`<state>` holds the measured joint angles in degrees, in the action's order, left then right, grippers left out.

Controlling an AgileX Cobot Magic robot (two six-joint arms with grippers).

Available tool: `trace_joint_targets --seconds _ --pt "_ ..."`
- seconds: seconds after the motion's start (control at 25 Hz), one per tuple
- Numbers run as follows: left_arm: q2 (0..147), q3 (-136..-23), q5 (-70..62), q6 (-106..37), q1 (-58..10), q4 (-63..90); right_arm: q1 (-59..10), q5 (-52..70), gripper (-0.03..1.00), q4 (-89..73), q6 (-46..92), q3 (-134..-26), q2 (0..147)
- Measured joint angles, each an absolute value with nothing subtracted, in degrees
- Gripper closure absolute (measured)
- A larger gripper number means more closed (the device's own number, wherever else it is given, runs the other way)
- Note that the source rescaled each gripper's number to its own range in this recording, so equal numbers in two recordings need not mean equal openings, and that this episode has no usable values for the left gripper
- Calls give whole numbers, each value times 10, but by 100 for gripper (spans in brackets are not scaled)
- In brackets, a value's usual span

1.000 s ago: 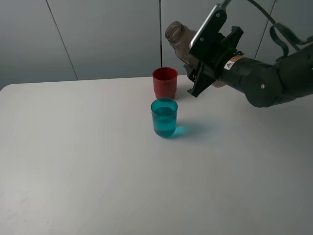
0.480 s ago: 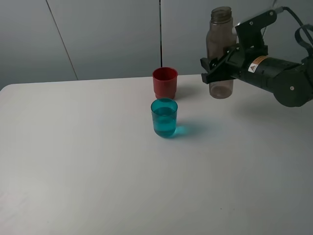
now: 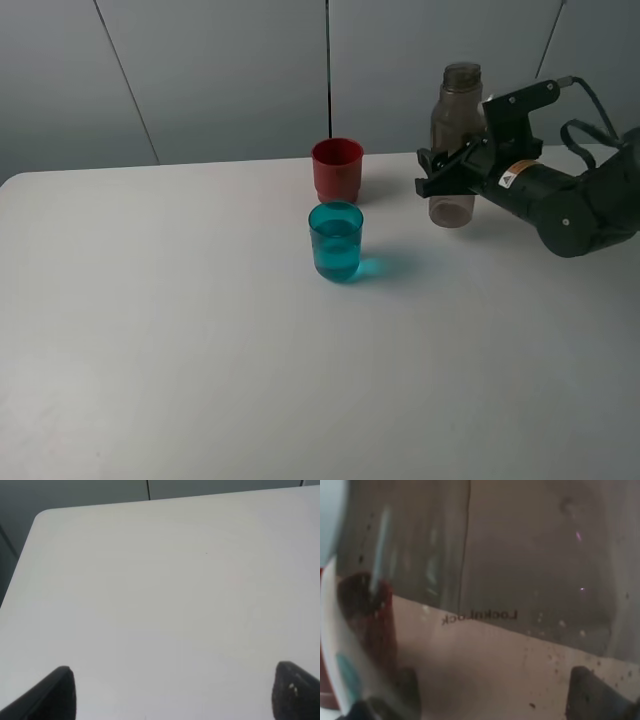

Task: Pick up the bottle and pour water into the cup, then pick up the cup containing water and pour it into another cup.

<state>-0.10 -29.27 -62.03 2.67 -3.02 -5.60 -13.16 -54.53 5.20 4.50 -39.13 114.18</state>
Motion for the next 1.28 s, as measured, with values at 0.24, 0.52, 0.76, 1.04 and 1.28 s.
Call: trace_joint_targets --seconds 0.24,0.52,0.76,1.04,1.28 --pt "-1 -293 -620 27 -30 -56 -132 -621 94 37 44 -375 1184" --pt "-1 -293 -620 27 -30 -56 -132 -630 94 37 39 -375 1206" --pt "-1 -293 -620 27 -30 -56 -132 -638 79 37 38 -375 1211" --pt "-1 -293 -620 27 -30 -56 -132 -634 -2 39 35 -374 1198" --pt "-1 -293 -620 27 -30 -56 -132 -636 -2 33 31 -369 1128"
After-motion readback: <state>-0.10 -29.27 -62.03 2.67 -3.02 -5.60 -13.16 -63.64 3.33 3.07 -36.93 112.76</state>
